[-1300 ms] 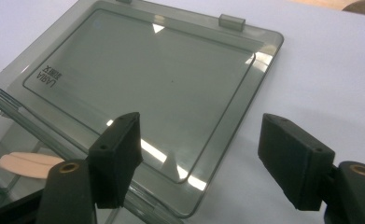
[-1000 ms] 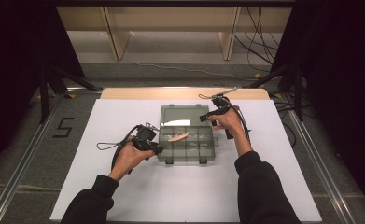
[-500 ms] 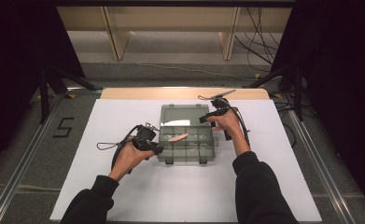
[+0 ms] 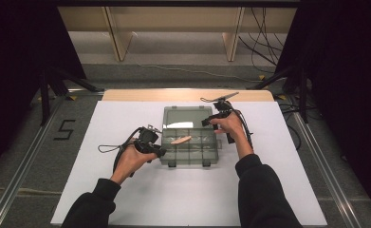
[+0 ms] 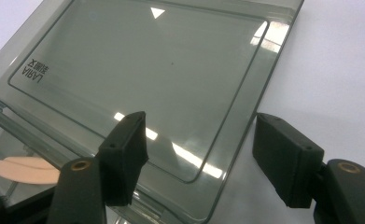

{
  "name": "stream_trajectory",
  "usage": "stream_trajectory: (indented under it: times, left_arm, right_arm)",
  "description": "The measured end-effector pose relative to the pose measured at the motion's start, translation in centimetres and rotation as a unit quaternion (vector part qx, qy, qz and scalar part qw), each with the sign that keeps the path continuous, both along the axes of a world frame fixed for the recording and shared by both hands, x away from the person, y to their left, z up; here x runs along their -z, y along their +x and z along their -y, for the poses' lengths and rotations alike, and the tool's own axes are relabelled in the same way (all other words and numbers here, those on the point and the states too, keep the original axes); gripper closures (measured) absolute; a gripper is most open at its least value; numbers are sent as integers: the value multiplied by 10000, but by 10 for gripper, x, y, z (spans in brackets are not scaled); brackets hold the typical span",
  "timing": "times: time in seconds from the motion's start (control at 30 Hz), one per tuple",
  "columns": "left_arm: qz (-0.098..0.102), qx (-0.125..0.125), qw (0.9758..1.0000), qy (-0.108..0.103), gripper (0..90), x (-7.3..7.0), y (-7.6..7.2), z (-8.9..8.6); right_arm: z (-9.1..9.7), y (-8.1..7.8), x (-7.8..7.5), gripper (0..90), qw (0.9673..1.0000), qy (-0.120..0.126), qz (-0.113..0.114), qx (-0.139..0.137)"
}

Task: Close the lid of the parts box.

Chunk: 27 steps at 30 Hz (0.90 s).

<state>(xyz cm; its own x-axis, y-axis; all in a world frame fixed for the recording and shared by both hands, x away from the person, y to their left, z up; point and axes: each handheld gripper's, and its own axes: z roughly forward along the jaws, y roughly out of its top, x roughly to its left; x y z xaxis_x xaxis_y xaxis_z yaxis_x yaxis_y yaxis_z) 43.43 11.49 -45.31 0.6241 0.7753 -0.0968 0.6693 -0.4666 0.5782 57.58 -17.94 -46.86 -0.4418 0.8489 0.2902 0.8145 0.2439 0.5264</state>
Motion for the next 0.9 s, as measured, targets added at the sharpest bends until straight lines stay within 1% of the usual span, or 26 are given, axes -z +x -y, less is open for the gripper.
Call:
stream_trajectory:
  times: [0.03, 0.07, 0.1, 0.13, 0.17, 0.23, 0.27, 0.33, 0.4, 0.43, 0.47, 0.5, 0.53, 0.57, 0.6, 0.63, 0.67, 0.7, 0.73, 0.77, 0.8, 0.83, 0.87, 0.9]
  left_arm:
    - [-5, 4, 10000, 3, 673, 0, 0, 0]
    - [63, 87, 9999, -24, 673, 1, 1, 0]
    - [139, 199, 9997, 17, 673, 1, 3, -1]
    - [151, 224, 9996, 28, 674, 1, 3, -2]
    - [-1, 14, 10000, 4, 674, 0, 0, 0]
    - [7, 17, 10000, 1, 675, 0, 0, 0]
    - [6, 19, 10000, 1, 675, 0, 0, 0]
    - [14, 20, 10000, 5, 675, 0, 0, 0]
    - [17, 5, 10000, 3, 675, 0, 0, 0]
    - [97, -9, 9999, -23, 675, 1, -1, 1]
    - [86, 0, 10000, -17, 675, 1, 0, 0]
    - [36, 24, 10000, 17, 675, 0, 0, 0]
    - [0, 29, 10000, -3, 676, 1, 0, -1]
    - [13, 27, 10000, -3, 675, 0, 0, -1]
    - [6, 24, 10000, -11, 675, 1, 0, -1]
    - [29, 31, 10000, 18, 675, 0, 0, -1]
    - [33, 35, 10000, 19, 675, 0, 0, -1]
    - [32, 38, 10000, 17, 675, 0, 0, -1]
    - [33, 40, 10000, 18, 675, 0, 0, -1]
    - [34, 39, 10000, 20, 675, 0, 0, -1]
    - [37, 40, 10000, 20, 675, 0, 0, -1]
    - [39, 39, 10000, 21, 675, 0, 0, -1]
    - [233, 365, 9990, 94, 675, 1, 5, -3]
    - [52, 3, 10000, 11, 675, 1, -1, 0]
  right_arm:
    - [0, 0, 0, 360, 10000, 24, -21, -21]
    - [0, 0, 0, 360, 10000, 45, -51, 6]
    - [0, 0, 0, 360, 9999, 66, -89, 34]
    - [1, 0, 1, 361, 9999, 87, -86, 10]
    - [1, 0, 1, 361, 9998, 104, -138, 51]
    - [1, 0, 1, 362, 9999, 126, -103, 44]
    - [1, 0, 0, 362, 9997, 143, -189, 37]
    - [0, -1, 0, 364, 9993, 218, -288, 85]
    - [0, 0, 1, 363, 9993, 225, -274, 103]
    - [0, 0, 1, 366, 9993, 237, -290, 94]
    - [1, 0, 2, 373, 9995, 227, -194, 56]
    - [0, 0, 0, 382, 9992, 247, -288, 119]
    - [1, -1, 0, 396, 9992, 250, -285, 131]
    - [2, 0, 0, 411, 9995, 247, -178, 79]
    - [2, -1, -1, 430, 9994, 236, -204, 143]
    - [4, 0, 0, 445, 9996, 237, -81, 108]
    - [5, -1, -2, 466, 9992, 280, -214, 164]
    - [5, -2, -3, 483, 9989, 286, -268, 254]
    - [6, -2, -4, 503, 9989, 347, -198, 240]
    - [7, -3, -5, 524, 9987, 378, -200, 268]
    - [9, -3, -4, 544, 9992, 348, -51, 203]
    - [10, -4, -6, 569, 9989, 376, -42, 261]
    - [12, -3, -6, 589, 9991, 365, 49, 202]
    - [13, -4, -7, 607, 9988, 413, 31, 245]
